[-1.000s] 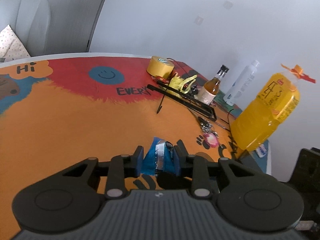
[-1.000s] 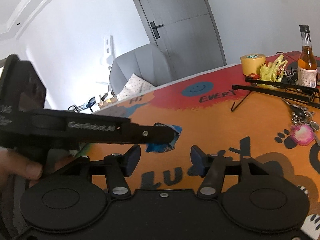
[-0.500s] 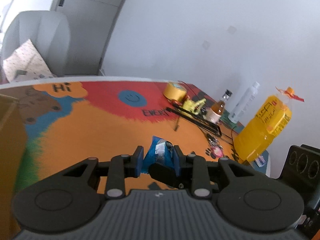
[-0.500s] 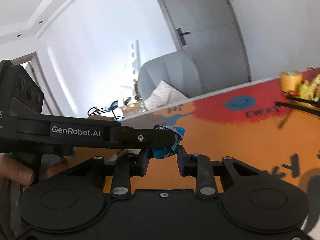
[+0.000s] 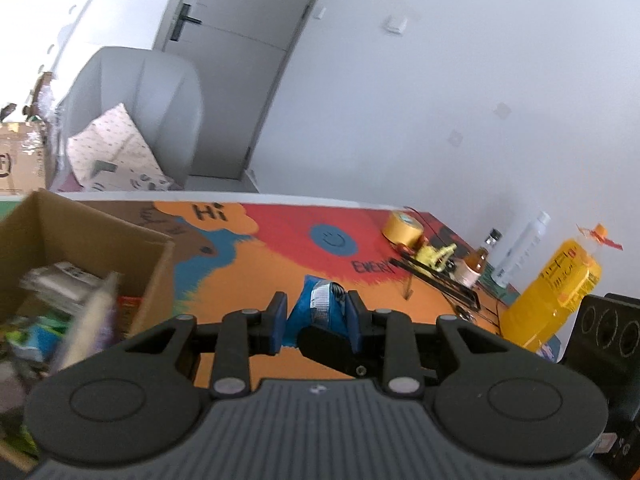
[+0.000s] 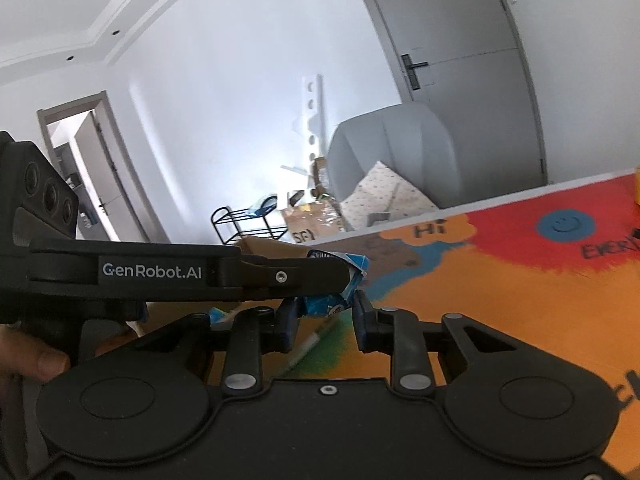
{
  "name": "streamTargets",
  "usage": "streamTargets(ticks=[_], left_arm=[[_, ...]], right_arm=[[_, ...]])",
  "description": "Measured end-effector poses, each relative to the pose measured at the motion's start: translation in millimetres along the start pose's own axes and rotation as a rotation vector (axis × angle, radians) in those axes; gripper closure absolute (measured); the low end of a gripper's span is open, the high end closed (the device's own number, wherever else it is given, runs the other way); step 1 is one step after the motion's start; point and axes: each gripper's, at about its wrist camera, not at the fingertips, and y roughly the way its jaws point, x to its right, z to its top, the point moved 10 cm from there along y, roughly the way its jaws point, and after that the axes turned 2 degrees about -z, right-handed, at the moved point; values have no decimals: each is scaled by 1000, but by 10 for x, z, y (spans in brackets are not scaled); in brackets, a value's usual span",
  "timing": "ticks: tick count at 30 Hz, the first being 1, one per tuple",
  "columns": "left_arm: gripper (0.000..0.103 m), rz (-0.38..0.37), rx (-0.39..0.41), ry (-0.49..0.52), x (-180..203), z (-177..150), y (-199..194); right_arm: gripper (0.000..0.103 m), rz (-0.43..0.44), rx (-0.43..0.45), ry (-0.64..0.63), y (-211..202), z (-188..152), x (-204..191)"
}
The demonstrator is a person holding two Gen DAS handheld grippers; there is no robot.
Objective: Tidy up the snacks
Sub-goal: 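Carry both blue wrappers over the cardboard box and open both grippers to drop them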
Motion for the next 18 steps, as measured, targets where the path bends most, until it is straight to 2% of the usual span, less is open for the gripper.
streamTargets(ticks=[18], left_arm=[[73, 76, 70, -43, -754, 342, -577]], right_arm=[[77, 95, -22, -62, 473, 210, -820]])
